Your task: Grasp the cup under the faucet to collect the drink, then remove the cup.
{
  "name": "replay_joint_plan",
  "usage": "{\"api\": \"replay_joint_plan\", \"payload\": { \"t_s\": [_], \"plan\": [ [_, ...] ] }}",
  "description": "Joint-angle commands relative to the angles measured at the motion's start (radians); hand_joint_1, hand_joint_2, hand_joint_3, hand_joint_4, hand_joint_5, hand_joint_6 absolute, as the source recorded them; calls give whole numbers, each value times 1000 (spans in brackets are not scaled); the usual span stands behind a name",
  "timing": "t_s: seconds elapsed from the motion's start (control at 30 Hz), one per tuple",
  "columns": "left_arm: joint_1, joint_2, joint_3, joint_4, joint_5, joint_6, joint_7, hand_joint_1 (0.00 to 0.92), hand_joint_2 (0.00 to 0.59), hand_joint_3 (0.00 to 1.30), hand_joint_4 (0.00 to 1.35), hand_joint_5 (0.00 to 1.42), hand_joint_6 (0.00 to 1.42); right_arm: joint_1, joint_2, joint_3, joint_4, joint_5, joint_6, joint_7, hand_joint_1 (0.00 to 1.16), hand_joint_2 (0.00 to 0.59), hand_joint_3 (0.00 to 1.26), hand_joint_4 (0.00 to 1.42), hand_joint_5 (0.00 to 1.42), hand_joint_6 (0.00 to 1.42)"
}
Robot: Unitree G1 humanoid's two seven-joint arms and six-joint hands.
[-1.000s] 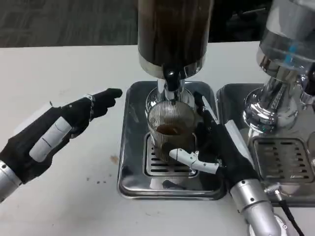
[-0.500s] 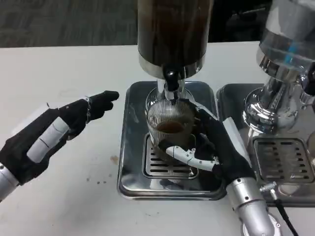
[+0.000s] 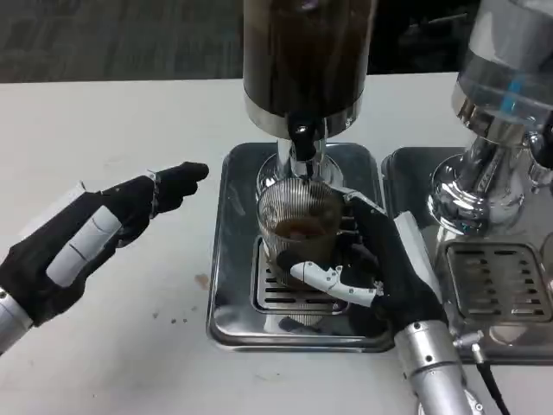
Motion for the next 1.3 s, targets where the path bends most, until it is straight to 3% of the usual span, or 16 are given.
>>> {"api": "replay_joint_plan", "payload": {
  "t_s": [0.03, 0.67, 1.3],
  "plan": [
    [7, 13, 3, 6, 9, 12, 7, 0, 126, 220, 109, 88, 55, 28, 7, 8, 2, -21, -23, -44, 789, 185, 405, 422, 516, 611],
    [11, 9, -5, 10, 10, 21, 1, 0, 127, 228, 115, 97, 71, 66, 12, 0, -16, -68, -81, -186, 802, 197, 561, 596, 715, 880],
    [6, 8, -8, 13, 8, 20, -2, 0, 130, 228, 122, 108, 85, 98, -6, -10, -76, -104, -107, -230, 802, 218, 615, 662, 815, 1006]
  ]
}}
